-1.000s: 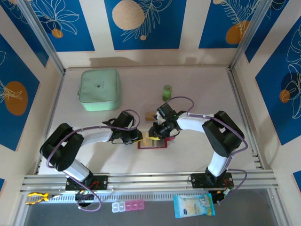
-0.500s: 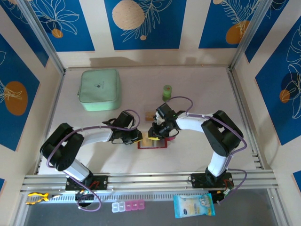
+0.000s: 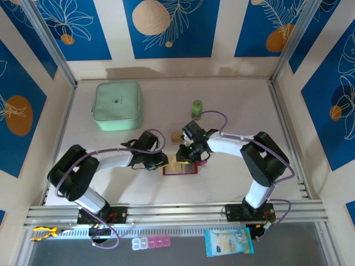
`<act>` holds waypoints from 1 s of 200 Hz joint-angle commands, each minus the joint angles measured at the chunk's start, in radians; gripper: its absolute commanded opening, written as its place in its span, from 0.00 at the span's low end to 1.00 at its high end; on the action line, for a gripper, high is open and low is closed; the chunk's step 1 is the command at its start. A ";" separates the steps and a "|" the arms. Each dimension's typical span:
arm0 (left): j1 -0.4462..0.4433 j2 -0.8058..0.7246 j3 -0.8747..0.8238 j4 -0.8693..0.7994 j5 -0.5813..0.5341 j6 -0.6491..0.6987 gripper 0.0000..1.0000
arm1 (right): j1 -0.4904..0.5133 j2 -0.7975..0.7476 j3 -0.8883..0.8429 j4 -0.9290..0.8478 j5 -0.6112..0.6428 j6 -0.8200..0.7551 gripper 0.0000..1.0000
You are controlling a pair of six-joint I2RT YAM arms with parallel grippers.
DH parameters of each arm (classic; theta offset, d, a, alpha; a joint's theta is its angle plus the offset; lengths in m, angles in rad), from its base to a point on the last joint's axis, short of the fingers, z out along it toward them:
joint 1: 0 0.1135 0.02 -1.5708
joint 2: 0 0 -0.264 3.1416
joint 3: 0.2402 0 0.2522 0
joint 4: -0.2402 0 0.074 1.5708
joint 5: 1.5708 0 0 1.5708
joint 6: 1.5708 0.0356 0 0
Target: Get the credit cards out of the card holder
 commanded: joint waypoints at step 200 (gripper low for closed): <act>-0.020 0.036 0.043 -0.078 -0.011 0.042 0.03 | -0.010 0.016 -0.046 0.054 -0.045 0.019 0.23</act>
